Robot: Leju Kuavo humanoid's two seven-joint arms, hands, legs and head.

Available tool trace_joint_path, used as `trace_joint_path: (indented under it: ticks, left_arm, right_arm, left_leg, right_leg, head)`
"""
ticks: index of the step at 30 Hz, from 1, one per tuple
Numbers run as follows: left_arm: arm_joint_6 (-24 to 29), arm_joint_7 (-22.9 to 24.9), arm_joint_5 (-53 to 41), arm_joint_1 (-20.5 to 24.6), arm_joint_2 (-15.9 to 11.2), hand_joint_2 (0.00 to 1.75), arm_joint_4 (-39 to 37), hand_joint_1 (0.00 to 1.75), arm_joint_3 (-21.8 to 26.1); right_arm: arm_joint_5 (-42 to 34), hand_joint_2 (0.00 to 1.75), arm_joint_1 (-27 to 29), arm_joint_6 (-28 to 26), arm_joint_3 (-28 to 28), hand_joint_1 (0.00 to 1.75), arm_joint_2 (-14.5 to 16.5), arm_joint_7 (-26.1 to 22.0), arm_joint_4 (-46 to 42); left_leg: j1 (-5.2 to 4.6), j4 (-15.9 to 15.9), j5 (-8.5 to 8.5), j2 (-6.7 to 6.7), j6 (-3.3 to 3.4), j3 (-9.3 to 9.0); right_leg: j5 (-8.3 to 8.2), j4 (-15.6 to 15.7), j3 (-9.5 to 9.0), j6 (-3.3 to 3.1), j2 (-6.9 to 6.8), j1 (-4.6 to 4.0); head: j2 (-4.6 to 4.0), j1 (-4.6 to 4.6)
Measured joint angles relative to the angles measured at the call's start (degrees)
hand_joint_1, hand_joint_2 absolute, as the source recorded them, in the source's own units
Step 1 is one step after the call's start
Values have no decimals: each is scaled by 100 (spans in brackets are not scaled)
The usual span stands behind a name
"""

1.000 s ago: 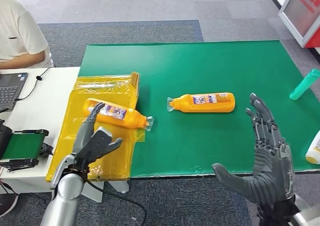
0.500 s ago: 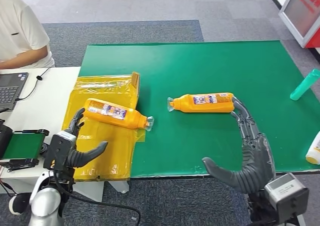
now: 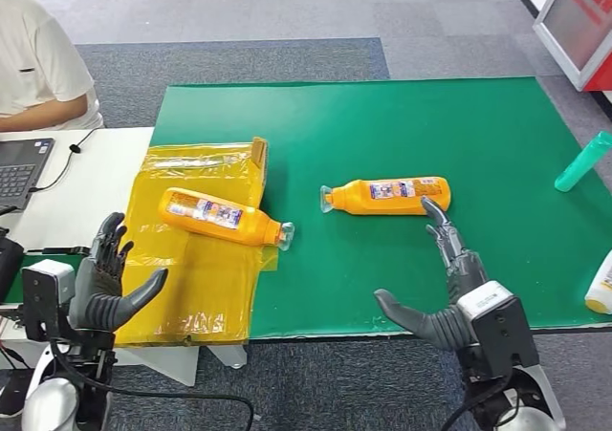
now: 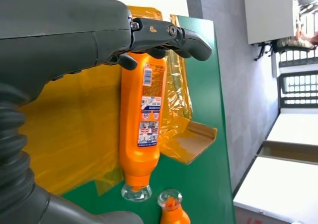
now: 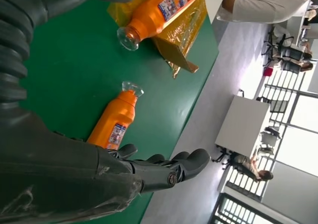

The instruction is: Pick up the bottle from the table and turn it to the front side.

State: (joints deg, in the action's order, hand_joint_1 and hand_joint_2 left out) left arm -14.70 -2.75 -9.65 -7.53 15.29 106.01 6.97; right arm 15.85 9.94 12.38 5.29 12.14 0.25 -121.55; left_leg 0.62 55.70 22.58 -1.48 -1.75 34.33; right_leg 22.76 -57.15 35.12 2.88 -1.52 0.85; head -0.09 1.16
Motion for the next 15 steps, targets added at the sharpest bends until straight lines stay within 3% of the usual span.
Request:
trace_joint_path:
  ticks: [4, 9, 15]
  left_arm:
    - [279, -282, -159, 59, 0, 175, 36, 0, 73]
    - [302, -67, 153, 233, -21, 175, -7, 0, 234]
    - [194, -146, -153, 844, -83, 175, -307, 0, 511]
  right_arm:
    - [-63, 175, -157, -33, 37, 0, 44, 175, 221]
    - [-53, 175, -562, -137, 203, 0, 150, 273, 643]
    - [-120, 175, -787, -234, 396, 0, 168, 79, 935]
  left_leg:
    - [0, 0, -2, 0, -2, -1]
    - [1, 0, -12, 0, -4, -2]
    - [1, 0, -17, 0, -2, -1]
  right_leg:
    - [-2, 0, 0, -1, 1, 0]
    - [-6, 0, 2, -4, 0, -1]
    - [-10, 0, 2, 0, -1, -1]
  head:
    - [-1, -1]
    - [0, -1]
    - [0, -1]
